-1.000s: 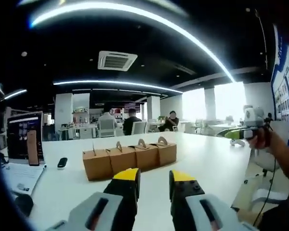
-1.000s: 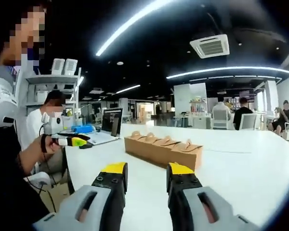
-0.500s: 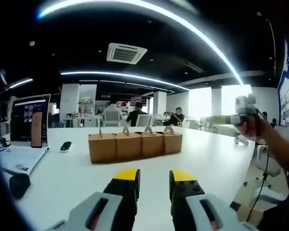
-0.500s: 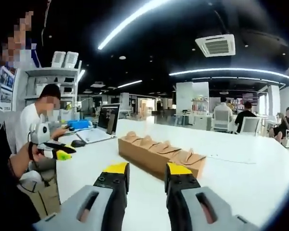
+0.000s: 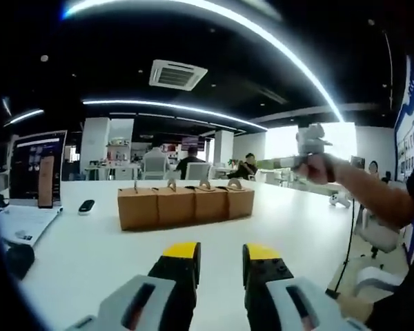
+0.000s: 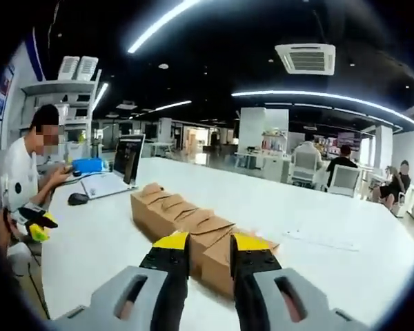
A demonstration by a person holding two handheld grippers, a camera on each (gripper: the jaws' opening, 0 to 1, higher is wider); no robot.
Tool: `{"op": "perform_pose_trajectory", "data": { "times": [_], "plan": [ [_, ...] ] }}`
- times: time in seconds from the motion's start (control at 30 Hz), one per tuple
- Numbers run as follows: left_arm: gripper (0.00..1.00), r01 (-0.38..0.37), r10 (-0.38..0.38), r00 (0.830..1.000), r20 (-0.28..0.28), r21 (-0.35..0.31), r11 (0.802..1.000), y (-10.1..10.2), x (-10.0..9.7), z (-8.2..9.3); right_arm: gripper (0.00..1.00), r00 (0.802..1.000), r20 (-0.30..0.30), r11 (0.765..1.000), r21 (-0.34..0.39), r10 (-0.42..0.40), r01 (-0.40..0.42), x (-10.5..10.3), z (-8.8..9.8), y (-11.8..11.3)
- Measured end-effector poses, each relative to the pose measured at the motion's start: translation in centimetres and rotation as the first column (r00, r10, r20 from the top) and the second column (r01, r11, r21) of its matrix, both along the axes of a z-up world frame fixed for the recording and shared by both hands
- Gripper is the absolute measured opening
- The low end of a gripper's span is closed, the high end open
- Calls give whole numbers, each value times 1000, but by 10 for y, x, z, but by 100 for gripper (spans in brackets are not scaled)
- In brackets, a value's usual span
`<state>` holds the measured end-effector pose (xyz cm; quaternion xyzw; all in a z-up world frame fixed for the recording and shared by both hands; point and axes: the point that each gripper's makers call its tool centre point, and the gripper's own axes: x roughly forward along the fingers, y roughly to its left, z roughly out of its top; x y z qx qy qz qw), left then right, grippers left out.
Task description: Pick up one paper box from the group, open the paper box, and remove the item inside
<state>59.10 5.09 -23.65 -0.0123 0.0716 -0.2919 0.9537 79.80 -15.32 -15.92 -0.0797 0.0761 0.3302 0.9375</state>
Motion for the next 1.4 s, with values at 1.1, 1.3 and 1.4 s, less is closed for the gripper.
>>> {"op": "perform_pose_trajectory", "data": {
  "times": [1.1,1.3,1.4],
  "plan": [
    [27,-44,41,998,-45,-69,997,29,4,-21,3,948,-233,964,106,-216,246,106,-56,86],
    [27,-44,41,998,-44,-70,997,31,2,-22,3,938,-238,948,136,-251,288,104,-54,83],
    [27,-46,41,998,-57,-76,996,31,2,-25,3,937,-232,942,148,-262,300,103,-50,82]
  ]
}}
